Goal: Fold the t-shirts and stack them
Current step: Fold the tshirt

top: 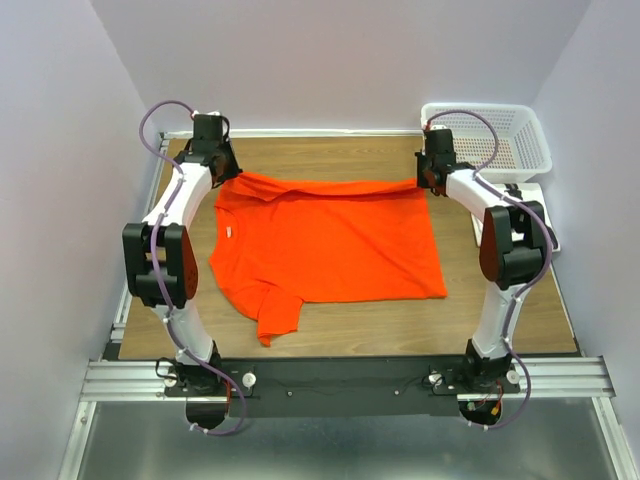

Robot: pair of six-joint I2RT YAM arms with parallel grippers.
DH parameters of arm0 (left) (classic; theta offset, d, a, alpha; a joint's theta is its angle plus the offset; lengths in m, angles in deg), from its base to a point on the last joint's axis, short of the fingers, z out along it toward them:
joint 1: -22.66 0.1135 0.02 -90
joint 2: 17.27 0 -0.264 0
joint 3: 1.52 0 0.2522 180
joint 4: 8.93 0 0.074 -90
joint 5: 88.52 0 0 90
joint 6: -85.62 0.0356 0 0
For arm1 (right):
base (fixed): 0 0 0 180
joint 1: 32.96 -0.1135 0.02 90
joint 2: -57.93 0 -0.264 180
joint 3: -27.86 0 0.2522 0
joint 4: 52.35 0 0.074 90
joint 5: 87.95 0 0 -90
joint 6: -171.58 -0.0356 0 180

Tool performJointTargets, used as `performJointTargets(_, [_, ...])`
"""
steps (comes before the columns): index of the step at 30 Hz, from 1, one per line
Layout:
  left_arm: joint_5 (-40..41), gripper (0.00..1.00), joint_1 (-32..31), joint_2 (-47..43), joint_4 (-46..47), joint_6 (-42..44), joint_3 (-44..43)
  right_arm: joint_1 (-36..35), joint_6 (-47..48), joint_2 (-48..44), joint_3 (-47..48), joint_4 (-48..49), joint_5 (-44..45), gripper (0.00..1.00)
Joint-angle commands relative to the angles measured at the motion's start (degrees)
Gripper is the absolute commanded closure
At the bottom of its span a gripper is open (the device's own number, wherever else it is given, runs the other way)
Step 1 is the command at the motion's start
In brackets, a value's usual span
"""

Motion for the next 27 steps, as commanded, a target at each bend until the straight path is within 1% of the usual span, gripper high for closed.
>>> performJointTargets(1, [-1.47,1.00,0.02,-4.30,-2.15,-1.40,3.19,0.79,1.13,-3.11,-1.66,0.60,0.65,0.99])
performJointTargets(8, [-8.05,1.00,0.10,-8.34,-1.71,-3.07,9.17,0.88,1.13,-4.78,-4.74,0.51,1.52,0.99])
performJointTargets(18, [-13.42,1.00,0.02,-14.15,-2.77,-4.38,14.71,1.06,2.72,-6.63,-6.50,-0.36,4.25,0.99])
performJointTargets(20, [-13.78,1.00,0.02,-15.29,-2.94,-4.83,15.59,0.97,2.63,-6.81,-6.68,-0.63,4.69,0.99])
performJointTargets(25, [-10.79,1.00,0.19,-17.49,-4.00,-4.39,16.82,0.97,2.19,-8.03,-7.38,-1.24,5.22,0.99])
performJointTargets(27, [-10.88,1.00,0.63,-17.84,-3.56,-4.65,18.05,1.06,1.32,-8.21,-8.43,-1.51,4.96,0.99])
